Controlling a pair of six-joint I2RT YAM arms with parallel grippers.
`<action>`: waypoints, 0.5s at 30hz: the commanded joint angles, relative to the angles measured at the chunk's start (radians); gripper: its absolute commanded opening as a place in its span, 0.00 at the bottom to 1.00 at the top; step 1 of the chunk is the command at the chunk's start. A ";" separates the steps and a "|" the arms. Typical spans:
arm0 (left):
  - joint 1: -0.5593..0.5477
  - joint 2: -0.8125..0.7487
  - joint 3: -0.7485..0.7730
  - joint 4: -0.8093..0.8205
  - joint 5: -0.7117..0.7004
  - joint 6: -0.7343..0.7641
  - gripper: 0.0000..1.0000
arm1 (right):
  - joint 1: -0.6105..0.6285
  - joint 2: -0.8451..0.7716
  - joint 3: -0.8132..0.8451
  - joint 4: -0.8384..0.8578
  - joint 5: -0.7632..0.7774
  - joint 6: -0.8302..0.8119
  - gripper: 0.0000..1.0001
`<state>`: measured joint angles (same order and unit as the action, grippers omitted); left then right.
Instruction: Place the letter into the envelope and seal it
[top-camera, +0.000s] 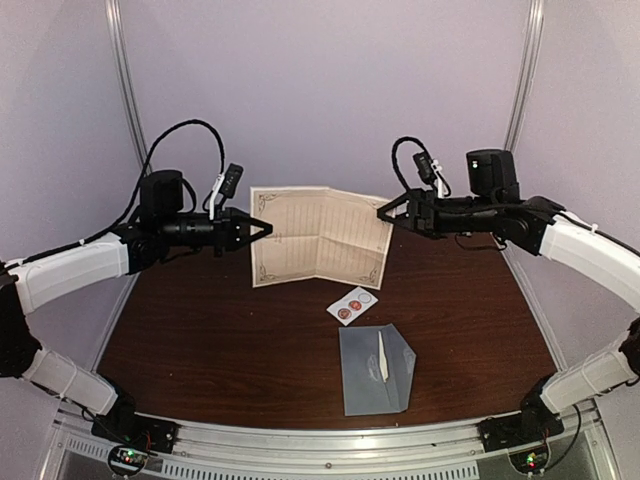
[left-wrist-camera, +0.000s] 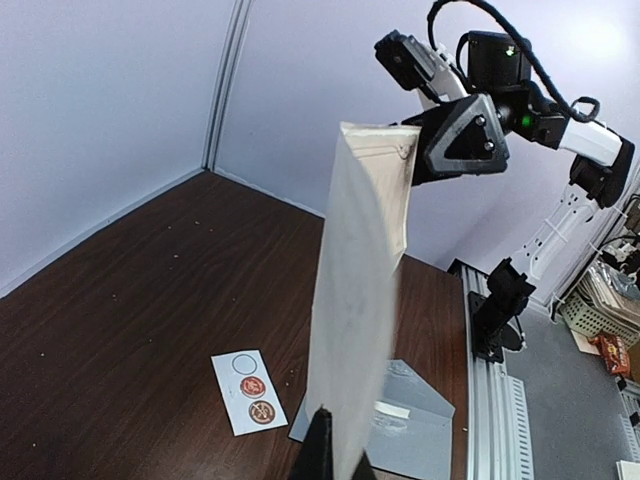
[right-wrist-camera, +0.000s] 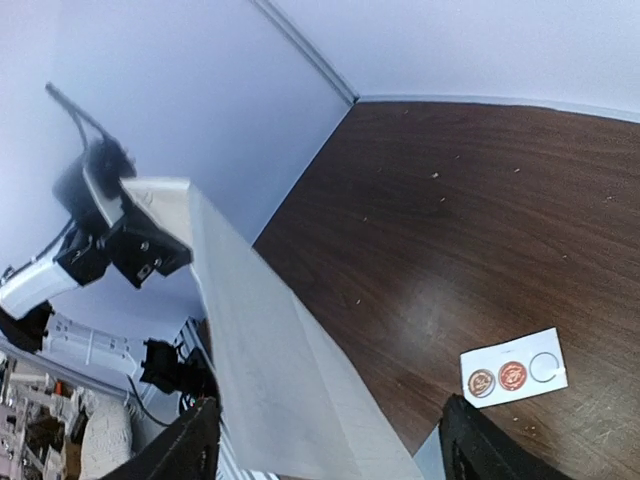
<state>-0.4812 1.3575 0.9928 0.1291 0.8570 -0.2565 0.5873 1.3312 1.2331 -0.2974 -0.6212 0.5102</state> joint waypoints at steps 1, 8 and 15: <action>0.004 -0.030 -0.014 0.066 0.042 0.001 0.00 | -0.106 -0.104 -0.083 0.103 0.107 0.044 0.83; 0.004 -0.042 -0.021 0.088 0.077 -0.005 0.00 | -0.181 -0.134 -0.198 0.157 0.222 0.067 0.90; 0.005 -0.052 -0.028 0.099 0.079 -0.005 0.00 | -0.173 -0.028 -0.260 0.191 0.169 0.002 0.90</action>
<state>-0.4812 1.3281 0.9749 0.1665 0.9131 -0.2565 0.4126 1.2587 1.0054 -0.1566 -0.4252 0.5480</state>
